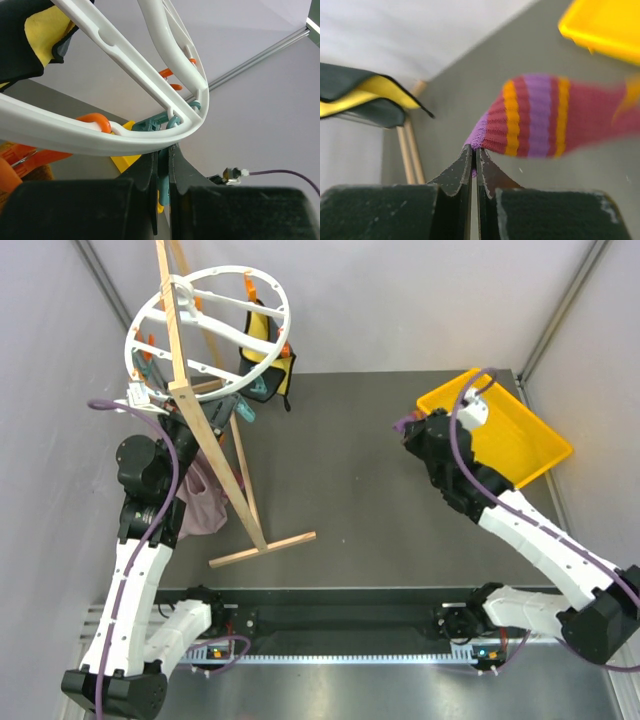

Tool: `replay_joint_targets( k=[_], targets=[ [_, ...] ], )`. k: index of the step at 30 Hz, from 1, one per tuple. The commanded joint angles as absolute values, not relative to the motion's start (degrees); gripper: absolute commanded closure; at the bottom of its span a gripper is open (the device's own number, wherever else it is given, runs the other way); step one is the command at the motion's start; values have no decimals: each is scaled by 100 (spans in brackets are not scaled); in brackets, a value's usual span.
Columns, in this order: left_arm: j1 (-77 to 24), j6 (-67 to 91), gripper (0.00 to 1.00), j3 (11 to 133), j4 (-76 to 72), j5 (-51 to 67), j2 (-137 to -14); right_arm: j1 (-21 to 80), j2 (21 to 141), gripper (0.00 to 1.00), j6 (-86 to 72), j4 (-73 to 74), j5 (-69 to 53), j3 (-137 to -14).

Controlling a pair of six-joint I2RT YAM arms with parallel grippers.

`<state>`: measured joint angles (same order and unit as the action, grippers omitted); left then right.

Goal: Clip the socks to the hanger
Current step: Place the sock at the center of the board, then pick up the sock at the center of the board.

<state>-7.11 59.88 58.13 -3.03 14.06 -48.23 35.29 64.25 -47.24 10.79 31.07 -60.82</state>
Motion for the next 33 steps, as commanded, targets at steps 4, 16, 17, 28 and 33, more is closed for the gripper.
replay_joint_targets(
  k=[4,16,17,28,33],
  targets=[
    [-729,5933,100,5757,-457,1617,-4773,4104,7065,98,-6730,794,3613,-4898],
    [-738,5819,100,5810,-290,1573,-4702,4412,9121,31,-3554,656,1521,-6290],
    [-730,5818,100,5801,-281,1565,-4693,4395,9236,32,-3246,903,1538,-6476],
    [-729,5862,100,5757,-308,1573,-4693,3665,10519,40,-1082,2891,1275,-7576],
    [-729,5880,100,5757,-308,1582,-4729,3612,10723,34,-870,2822,1108,-7471]
  ],
)
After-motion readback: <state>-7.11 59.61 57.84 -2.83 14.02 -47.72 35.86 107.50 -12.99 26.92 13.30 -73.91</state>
